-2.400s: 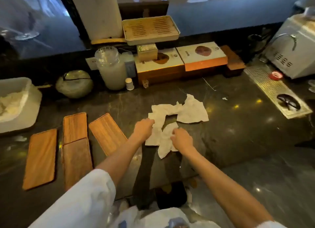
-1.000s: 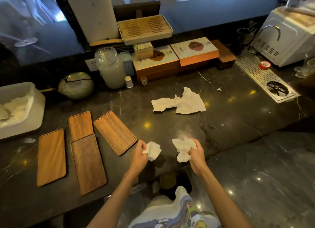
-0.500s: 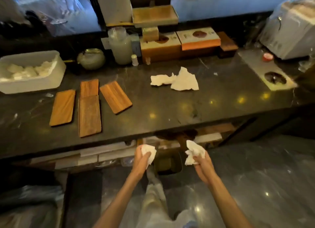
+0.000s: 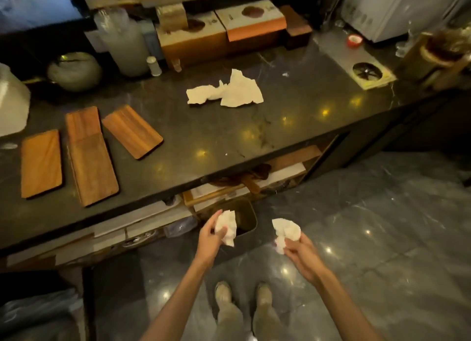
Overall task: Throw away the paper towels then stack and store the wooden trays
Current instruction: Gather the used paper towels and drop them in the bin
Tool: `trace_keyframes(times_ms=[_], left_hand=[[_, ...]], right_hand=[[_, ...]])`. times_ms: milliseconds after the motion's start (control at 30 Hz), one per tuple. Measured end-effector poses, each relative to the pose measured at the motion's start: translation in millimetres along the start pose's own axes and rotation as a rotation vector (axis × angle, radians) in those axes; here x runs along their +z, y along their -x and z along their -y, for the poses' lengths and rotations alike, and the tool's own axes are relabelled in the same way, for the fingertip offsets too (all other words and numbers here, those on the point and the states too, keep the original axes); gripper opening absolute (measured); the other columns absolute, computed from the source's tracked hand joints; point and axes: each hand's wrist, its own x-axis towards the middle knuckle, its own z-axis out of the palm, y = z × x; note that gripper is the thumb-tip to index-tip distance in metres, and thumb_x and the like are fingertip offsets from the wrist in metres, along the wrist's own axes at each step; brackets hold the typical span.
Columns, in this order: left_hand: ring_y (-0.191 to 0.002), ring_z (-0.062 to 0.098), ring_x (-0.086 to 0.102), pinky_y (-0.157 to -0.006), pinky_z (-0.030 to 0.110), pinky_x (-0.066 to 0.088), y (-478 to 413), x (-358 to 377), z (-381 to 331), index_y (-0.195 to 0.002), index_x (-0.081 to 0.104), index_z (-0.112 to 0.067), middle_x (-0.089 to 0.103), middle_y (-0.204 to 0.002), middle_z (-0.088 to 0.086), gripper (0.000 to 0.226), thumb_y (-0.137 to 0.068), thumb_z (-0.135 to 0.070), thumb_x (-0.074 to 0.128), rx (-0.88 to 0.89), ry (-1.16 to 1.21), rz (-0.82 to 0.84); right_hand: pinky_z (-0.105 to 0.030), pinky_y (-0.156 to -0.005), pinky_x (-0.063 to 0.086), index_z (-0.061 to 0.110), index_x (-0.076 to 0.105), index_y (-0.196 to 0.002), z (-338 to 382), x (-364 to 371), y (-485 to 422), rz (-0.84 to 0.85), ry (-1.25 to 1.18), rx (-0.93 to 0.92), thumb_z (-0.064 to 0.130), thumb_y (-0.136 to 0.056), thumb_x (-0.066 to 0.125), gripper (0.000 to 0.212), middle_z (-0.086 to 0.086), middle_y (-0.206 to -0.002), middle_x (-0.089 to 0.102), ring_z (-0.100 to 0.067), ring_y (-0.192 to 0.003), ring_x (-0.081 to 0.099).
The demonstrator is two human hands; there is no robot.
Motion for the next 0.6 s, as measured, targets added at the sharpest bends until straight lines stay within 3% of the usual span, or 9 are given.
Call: trace_keyframes(times_ms=[100, 167, 267, 333, 400, 467, 567, 600], left_hand=[[-0.115, 0.029, 0.059, -0.089, 0.053, 0.055, -30.6, -3.7, 22.6, -0.132, 0.054, -0.011, 0.055, -0.132, 0.013, 0.040, -0.093, -0.001, 0.054, -0.063, -0.007, -0.015], [-0.107, 0.026, 0.062, -0.074, 0.043, 0.061, -62.9, -7.0, 49.4, -0.127, 0.057, -0.009, 0.057, -0.125, 0.011, 0.035, -0.093, -0.001, 0.054, -0.117, 0.020, 0.017], [-0.099, 0.021, 0.063, -0.060, 0.023, 0.059, -123.2, -7.4, 99.8, -0.112, 0.065, -0.005, 0.061, -0.115, 0.009, 0.025, -0.090, 0.005, 0.057, -0.180, 0.031, -0.021], [-0.094, 0.015, 0.063, -0.056, 0.016, 0.055, -165.4, -5.3, 141.8, -0.102, 0.068, -0.013, 0.064, -0.104, 0.003, 0.024, -0.087, 0.005, 0.062, -0.222, 0.042, -0.080], [-0.092, 0.014, 0.064, -0.060, 0.017, 0.056, -211.3, 0.4, 186.6, -0.101, 0.067, -0.018, 0.066, -0.100, -0.002, 0.026, -0.087, 0.004, 0.063, -0.243, 0.048, -0.083], [-0.100, 0.020, 0.064, -0.077, 0.025, 0.056, -251.8, 7.3, 231.7, -0.115, 0.065, -0.012, 0.067, -0.106, 0.002, 0.031, -0.087, 0.002, 0.062, -0.264, -0.007, -0.067], [-0.113, 0.027, 0.058, -0.094, 0.037, 0.050, -303.7, 18.5, 294.1, -0.129, 0.057, -0.005, 0.061, -0.121, 0.009, 0.042, -0.089, 0.007, 0.056, -0.269, -0.074, -0.070], [-0.115, 0.028, 0.056, -0.095, 0.039, 0.050, -319.6, 22.3, 312.8, -0.127, 0.058, -0.003, 0.058, -0.124, 0.009, 0.039, -0.089, 0.009, 0.054, -0.272, -0.098, -0.077]], right_hand=[[-0.031, -0.071, 0.061, 0.011, 0.057, -0.124, -13.6, 13.0, -21.0, -0.073, 0.010, 0.051, -0.009, -0.093, 0.048, 0.038, -0.015, -0.112, 0.068, -0.028, -0.100, 0.066], [-0.024, -0.065, 0.060, 0.008, 0.059, -0.121, -27.4, 18.7, -55.2, -0.117, 0.054, 0.061, -0.012, -0.091, 0.049, 0.037, -0.012, -0.102, 0.069, -0.022, -0.091, 0.066], [-0.027, -0.074, 0.057, 0.006, 0.063, -0.114, -49.4, 20.9, -125.2, -0.144, 0.098, 0.064, -0.013, -0.090, 0.049, 0.033, -0.010, -0.097, 0.070, -0.020, -0.089, 0.066], [-0.029, -0.077, 0.054, 0.006, 0.062, -0.110, -71.6, 16.1, -184.1, -0.156, 0.040, 0.096, -0.015, -0.088, 0.042, 0.036, -0.011, -0.098, 0.068, -0.022, -0.089, 0.064], [-0.035, -0.082, 0.053, 0.008, 0.061, -0.105, -96.7, 8.5, -248.9, -0.166, -0.009, 0.117, -0.018, -0.086, 0.037, 0.040, -0.014, -0.101, 0.064, -0.026, -0.093, 0.062], [-0.038, -0.084, 0.055, 0.013, 0.063, -0.098, -128.8, -2.1, -308.6, -0.166, 0.042, 0.111, -0.014, -0.088, 0.044, 0.035, -0.013, -0.097, 0.067, -0.026, -0.090, 0.065], [-0.026, -0.060, 0.058, 0.007, 0.064, -0.105, -175.8, -21.1, -384.5, -0.179, 0.087, 0.102, -0.006, -0.090, 0.054, 0.022, -0.012, -0.095, 0.068, -0.022, -0.081, 0.069], [-0.027, -0.060, 0.057, 0.006, 0.061, -0.111, -189.6, -27.0, -406.6, -0.191, 0.098, 0.093, -0.006, -0.090, 0.055, 0.025, -0.014, -0.099, 0.067, -0.024, -0.085, 0.068]])
